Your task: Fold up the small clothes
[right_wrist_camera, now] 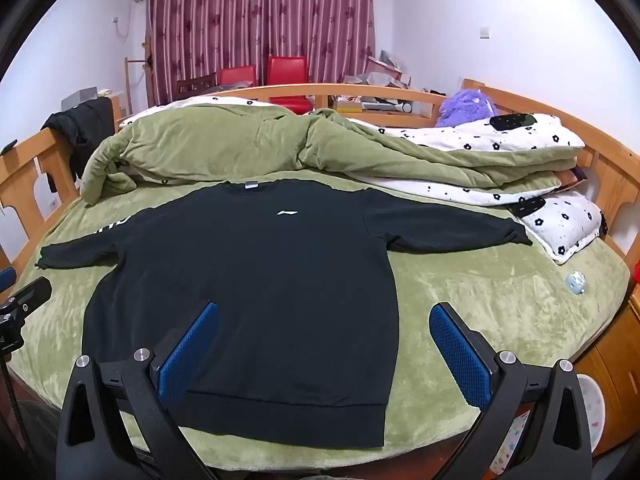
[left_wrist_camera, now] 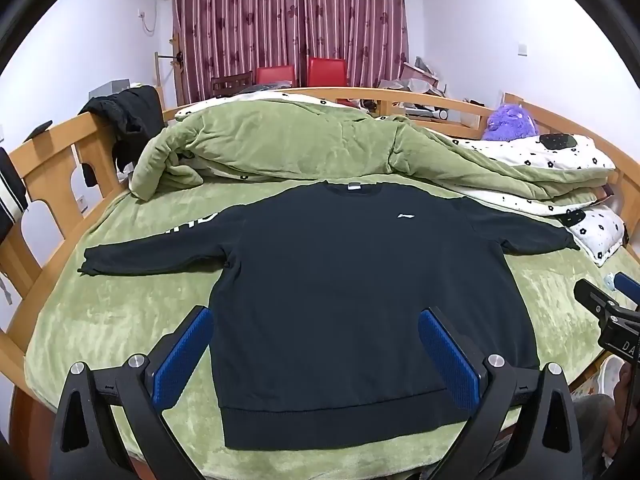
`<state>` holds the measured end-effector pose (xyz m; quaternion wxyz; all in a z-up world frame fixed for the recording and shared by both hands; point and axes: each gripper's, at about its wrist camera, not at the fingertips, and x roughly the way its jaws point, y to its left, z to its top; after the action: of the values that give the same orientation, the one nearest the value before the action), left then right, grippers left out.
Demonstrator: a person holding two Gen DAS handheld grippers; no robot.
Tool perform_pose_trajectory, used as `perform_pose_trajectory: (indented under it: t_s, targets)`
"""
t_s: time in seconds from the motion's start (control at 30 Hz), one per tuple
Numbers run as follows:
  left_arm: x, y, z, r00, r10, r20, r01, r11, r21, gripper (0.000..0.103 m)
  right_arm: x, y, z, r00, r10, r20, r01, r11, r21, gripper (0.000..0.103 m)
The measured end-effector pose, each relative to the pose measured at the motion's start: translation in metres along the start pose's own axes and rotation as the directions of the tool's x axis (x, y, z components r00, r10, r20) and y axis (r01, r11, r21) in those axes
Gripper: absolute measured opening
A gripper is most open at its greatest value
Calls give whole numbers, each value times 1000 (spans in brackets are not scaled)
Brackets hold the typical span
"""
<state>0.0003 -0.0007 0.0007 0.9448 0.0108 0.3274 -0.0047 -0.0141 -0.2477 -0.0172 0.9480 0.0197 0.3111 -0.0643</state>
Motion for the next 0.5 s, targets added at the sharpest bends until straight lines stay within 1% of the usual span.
perform_pose_trajectory:
  t_s: [0.03,0.27,0.3,0.33,0.47,0.5]
  targets:
    - [-2,0,-1,1000,5,14,-5,1000,-11,103,1,0,0,1000,4,-11,-4,1000,3,103]
    - [-5,-2,5,1000,9,21,-9,1000,8,103,1,0,0,1000,6,-8,-6,1000,-9,103]
    - [-6,-3,4,1000,8,24,-8,1000,6,103,2,-6,-6,1000,3,-9,-3,1000,-12,103]
    - [-7,-2,4,1000,7,24,-7,1000,2,103,3,2,-5,1000,-4,-12,4,1000,-25,103]
    - [-10,-4,-2,999,5,32,-5,1000,2,103,5,1,-7,1000,-3,-15,2,1000,-29,103]
    - [-8,-2,-2,1000,3,31,-3,1000,0,103,4,5,-4,1000,-4,-18,3,1000,-31,103]
